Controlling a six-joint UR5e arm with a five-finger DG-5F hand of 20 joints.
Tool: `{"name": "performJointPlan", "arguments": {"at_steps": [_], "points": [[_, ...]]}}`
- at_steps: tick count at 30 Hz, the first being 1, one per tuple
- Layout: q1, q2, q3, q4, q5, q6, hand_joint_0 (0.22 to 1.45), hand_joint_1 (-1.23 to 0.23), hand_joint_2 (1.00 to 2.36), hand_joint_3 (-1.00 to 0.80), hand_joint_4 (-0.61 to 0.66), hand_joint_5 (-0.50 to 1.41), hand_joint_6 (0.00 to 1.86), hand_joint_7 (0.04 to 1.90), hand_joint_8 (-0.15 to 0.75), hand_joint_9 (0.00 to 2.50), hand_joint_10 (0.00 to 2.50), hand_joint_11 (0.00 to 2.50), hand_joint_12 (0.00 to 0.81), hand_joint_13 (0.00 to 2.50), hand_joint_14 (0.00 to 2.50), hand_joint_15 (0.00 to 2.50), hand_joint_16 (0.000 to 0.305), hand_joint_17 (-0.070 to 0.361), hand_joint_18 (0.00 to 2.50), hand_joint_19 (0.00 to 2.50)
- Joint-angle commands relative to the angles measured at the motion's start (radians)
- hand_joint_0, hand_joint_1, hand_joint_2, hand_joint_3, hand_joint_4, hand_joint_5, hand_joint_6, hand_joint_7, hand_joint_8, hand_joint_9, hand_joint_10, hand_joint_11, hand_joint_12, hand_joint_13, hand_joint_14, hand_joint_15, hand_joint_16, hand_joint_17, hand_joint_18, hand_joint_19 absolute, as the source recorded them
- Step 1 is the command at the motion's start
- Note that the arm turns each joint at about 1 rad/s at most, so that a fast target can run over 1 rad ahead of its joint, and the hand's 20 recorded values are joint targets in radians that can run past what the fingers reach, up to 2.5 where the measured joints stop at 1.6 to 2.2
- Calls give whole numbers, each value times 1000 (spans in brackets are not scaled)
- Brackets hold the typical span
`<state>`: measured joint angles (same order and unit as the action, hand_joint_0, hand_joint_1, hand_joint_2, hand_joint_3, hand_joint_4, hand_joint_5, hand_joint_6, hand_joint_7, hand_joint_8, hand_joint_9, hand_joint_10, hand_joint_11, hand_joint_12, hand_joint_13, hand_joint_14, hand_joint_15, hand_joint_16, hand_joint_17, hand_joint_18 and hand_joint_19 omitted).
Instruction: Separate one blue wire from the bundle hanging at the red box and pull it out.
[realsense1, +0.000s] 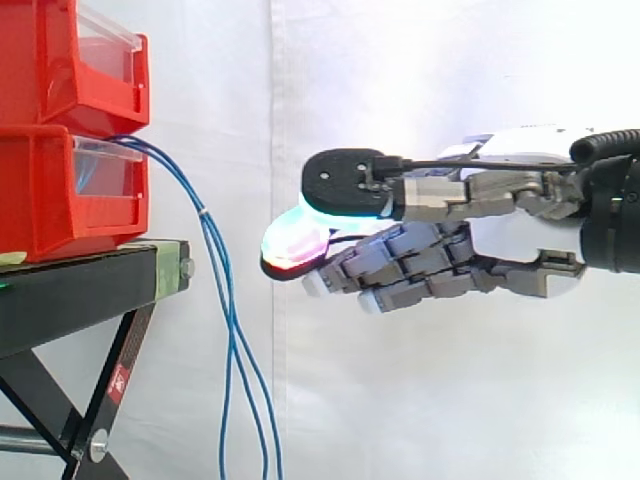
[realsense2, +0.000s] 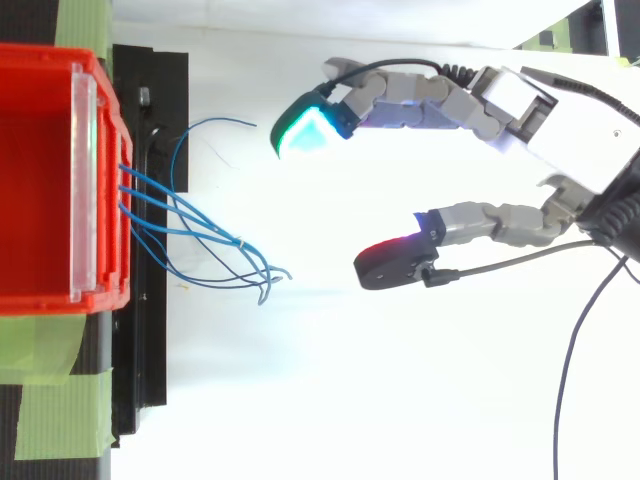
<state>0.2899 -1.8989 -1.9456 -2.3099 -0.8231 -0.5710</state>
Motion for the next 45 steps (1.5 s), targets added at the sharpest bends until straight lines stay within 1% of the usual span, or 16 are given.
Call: {"name": "performJointPlan", "arguments": {"at_steps": [1,3,5,9,15,19,22,24,25,27,31,36,38,40,42,45], "points": [[8,-45,34,15,25,0,522,-745,1000,-500,259,-190,503,879,321,565,7,278,387,312,2,67,51,114,187,417],[9,-106,77,15,29,22,523,-746,1000,-500,256,-189,503,883,323,567,7,284,387,316,0,72,50,114,198,419],[11,-120,99,14,29,36,525,-747,1000,-500,259,-187,503,893,322,569,7,285,387,319,2,72,50,113,201,425],[15,-120,125,12,29,39,537,-754,1000,-500,265,-182,503,932,319,574,7,292,383,328,2,78,50,112,207,436],[22,-121,128,18,30,34,549,-756,1000,-500,264,-173,503,1004,319,583,9,312,382,338,3,88,49,110,224,441],[29,-123,128,30,33,2,551,-754,1000,-500,261,-167,503,1048,319,590,8,323,381,348,2,98,49,110,233,451],[32,-155,128,41,39,-6,556,-753,1001,-500,254,-163,503,1081,319,599,8,331,382,359,3,101,49,109,247,453],[34,-158,128,53,38,3,558,-751,1000,-499,252,-160,503,1103,319,604,8,333,382,362,3,105,48,109,248,458],[32,-158,128,86,41,20,558,-752,1000,-497,248,-157,503,1112,318,604,8,334,381,364,3,107,48,109,251,464],[32,-157,128,93,41,22,559,-751,1000,-494,245,-154,503,1131,320,606,8,333,383,368,3,106,48,109,255,468],[34,-157,128,93,42,23,563,-744,1001,-491,242,-150,503,1152,322,614,8,341,384,376,3,113,48,108,264,469],[34,-158,128,92,42,25,590,-736,1009,-400,219,-140,501,1263,320,623,8,354,381,386,3,118,47,106,275,471],[32,-157,128,92,42,31,595,-734,1013,-360,214,-136,501,1314,319,626,8,355,380,390,4,123,47,106,279,478],[28,-157,128,96,41,45,598,-731,1014,-348,214,-135,500,1324,320,630,9,368,380,398,4,128,47,106,283,476],[28,-157,128,96,41,49,599,-729,1013,-352,213,-135,500,1326,319,631,9,360,380,397,4,127,47,106,285,472],[23,-157,142,87,45,65,596,-723,1013,-362,214,-136,500,1322,320,632,9,364,381,402,4,132,47,106,290,484]]}}
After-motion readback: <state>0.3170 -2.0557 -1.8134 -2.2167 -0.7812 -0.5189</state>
